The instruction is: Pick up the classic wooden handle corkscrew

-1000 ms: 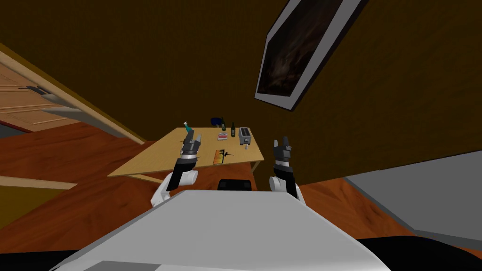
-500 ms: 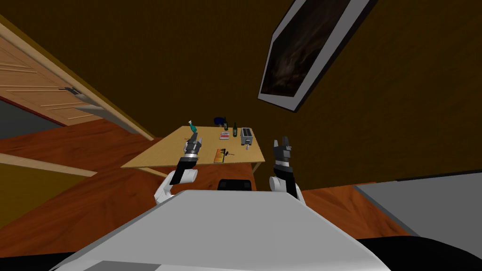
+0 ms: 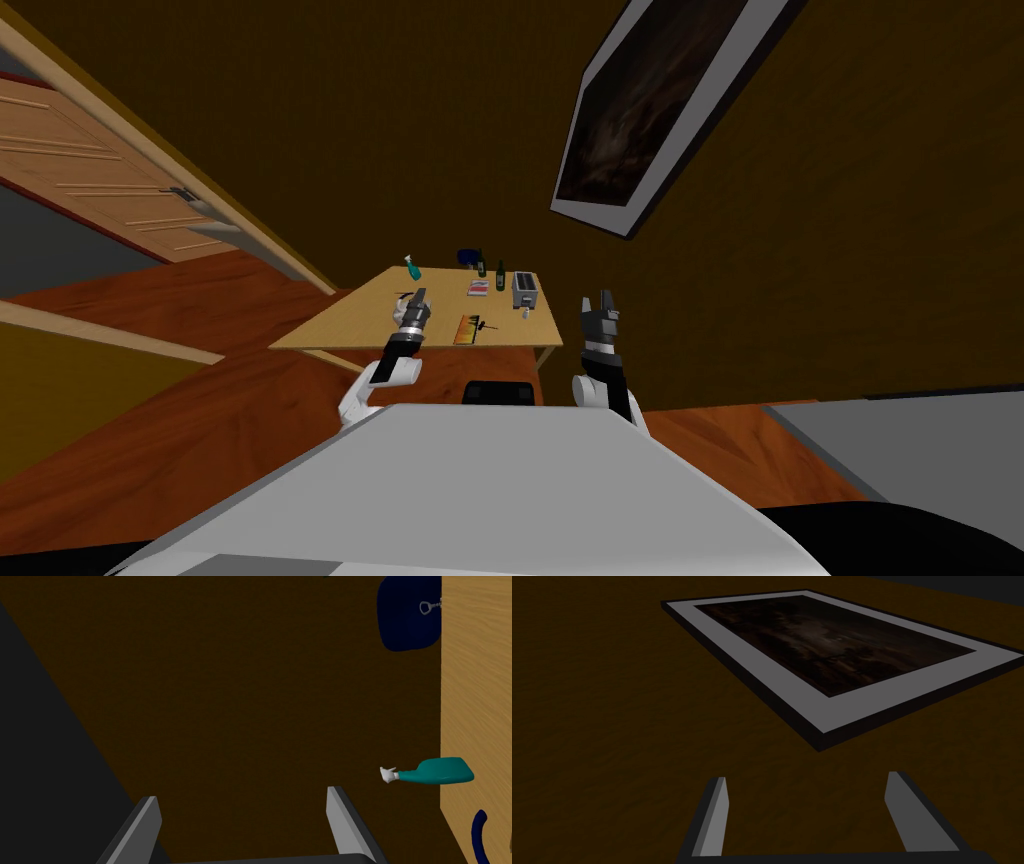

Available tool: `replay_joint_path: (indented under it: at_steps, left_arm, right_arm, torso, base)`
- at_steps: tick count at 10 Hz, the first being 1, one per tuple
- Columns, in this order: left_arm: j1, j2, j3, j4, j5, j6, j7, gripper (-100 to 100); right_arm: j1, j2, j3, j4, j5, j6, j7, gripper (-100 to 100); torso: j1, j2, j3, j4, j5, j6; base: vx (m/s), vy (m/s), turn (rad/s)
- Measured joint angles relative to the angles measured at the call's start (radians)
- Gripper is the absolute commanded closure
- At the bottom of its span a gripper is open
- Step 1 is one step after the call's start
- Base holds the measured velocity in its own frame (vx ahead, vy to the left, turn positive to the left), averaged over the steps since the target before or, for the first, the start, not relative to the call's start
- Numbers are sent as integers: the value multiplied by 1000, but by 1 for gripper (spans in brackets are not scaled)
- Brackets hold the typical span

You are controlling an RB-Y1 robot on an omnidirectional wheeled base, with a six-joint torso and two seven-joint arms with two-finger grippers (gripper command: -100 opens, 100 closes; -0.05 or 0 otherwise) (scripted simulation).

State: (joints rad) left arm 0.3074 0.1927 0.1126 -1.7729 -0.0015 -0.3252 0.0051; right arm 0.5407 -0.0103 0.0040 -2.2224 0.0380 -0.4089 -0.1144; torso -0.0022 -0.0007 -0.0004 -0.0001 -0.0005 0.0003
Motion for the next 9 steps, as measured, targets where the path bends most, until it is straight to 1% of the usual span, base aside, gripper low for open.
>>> replay_joint_path:
  at_steps: [2, 5, 6, 8, 9]
  left_arm:
    - [-23, 10, 9, 58, 4, 49, 1, -100]
    - [-53, -5, 11, 125, -2, 108, -10, -100]
    - [-59, 1, 13, 146, 1, 121, -8, -100]
    - [-74, 0, 15, 184, 0, 150, -7, -100]
    - [-93, 3, 18, 218, 1, 165, -5, -100]
  right_arm:
    - [0, 0, 0, 0, 0, 0, 0, 0]
    - [0, 0, 0, 0, 0, 0, 0, 0]
    - [0, 0, 0, 0, 0, 0, 0, 0]
    - [0, 0, 0, 0, 0, 0, 0, 0]
    - [0, 0, 0, 0, 0, 0, 0, 0]
  torso:
    - [-1, 0, 0, 0, 0, 0]
    - [0, 0, 0, 0, 0, 0]
    - [0, 0, 0, 0, 0, 0]
    - [1, 0, 0, 0, 0, 0]
    - [1, -1, 0, 0, 0, 0]
  base:
    - [-1, -47, 46]
    - [4, -31, 20]
    - [6, -29, 7]
    - [8, -26, -1]
    - [7, -32, -24]
